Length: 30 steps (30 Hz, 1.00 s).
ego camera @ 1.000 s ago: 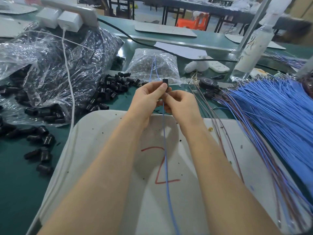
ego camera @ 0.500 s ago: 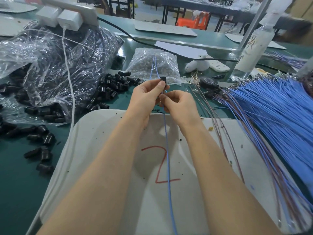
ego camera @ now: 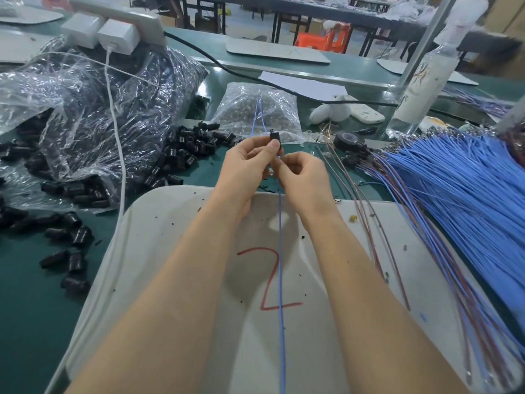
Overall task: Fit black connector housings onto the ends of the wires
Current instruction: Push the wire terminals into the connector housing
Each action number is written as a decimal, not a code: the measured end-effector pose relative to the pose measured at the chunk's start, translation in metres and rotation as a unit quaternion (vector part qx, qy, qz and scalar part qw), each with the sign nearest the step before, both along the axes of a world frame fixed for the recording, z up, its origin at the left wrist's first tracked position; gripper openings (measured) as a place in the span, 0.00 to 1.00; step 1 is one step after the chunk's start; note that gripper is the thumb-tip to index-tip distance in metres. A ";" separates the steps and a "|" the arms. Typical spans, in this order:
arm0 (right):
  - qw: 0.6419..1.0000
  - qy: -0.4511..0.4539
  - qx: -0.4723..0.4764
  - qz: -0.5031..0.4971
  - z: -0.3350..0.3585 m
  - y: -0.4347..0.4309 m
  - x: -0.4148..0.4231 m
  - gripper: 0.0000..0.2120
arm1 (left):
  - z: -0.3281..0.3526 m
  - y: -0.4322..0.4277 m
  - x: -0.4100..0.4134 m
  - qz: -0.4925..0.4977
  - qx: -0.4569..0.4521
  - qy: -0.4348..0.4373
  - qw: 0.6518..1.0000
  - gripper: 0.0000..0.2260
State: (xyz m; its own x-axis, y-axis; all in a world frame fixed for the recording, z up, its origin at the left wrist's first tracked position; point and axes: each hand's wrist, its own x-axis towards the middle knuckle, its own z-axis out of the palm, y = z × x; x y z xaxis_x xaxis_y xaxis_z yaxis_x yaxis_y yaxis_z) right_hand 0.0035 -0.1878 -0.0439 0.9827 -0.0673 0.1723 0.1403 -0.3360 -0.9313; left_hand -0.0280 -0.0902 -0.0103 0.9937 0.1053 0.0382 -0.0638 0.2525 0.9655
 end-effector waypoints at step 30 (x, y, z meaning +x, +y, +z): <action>0.892 0.205 -0.352 -0.197 0.001 -0.087 0.012 0.18 | -0.023 0.016 0.029 0.038 -0.005 0.040 0.998 0.06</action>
State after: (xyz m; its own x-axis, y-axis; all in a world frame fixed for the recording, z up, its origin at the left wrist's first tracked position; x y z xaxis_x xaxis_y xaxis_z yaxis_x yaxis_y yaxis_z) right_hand 0.0155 -0.2747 -0.0434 0.8964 -0.4390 -0.0605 -0.4224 -0.8051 -0.4165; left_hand 0.0010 -0.0746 -0.0335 0.9828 0.1797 -0.0423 -0.0058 0.2593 0.9658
